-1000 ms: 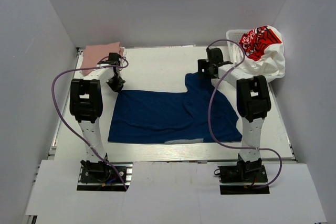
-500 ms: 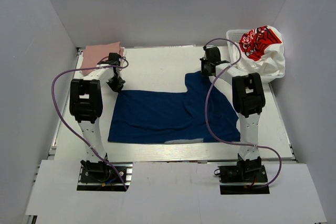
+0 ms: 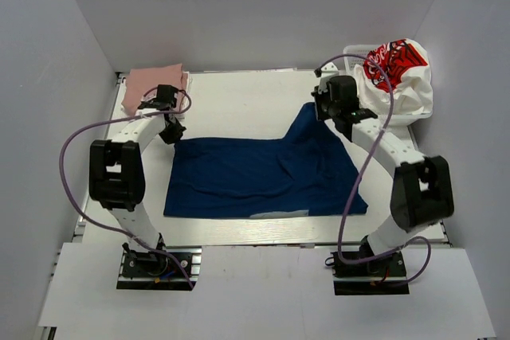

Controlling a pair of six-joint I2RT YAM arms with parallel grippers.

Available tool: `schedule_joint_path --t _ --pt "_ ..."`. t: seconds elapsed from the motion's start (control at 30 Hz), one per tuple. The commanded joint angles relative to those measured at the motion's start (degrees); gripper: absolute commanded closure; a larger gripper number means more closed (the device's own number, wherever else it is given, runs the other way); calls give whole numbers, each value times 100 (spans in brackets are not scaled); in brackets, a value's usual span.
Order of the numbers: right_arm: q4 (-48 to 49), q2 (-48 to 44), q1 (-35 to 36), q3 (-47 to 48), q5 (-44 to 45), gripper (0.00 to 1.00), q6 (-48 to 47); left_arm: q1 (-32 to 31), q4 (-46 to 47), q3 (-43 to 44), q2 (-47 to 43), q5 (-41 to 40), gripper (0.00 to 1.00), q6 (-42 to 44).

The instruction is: Fold and stack the t-shirts

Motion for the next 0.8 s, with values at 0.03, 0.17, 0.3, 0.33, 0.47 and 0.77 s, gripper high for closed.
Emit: schedule_joint_path --t 0.03,0.17,0.3,0.33,0.47,0.77 --pt "243 -921 105 -726 -183 100 -392 -24 533 -378 -861 211 100 433" --pt "243 -1911 158 -1488 -210 100 -348 -24 648 -773 -1457 91 100 557" --pt "120 -2670 158 -1912 -34 100 -217 -24 648 -1274 -1854 -34 100 391" --pt "103 -2932 175 -2165 -34 100 -103 -24 648 -1380 -1951 -34 100 312" --pt "41 -3653 202 -2660 -139 100 231 -24 841 -1837 -2145 -234 100 162" --pt "-1082 -4788 263 -3424 300 100 1188 -76 753 -2426 -2707 -61 100 -137"
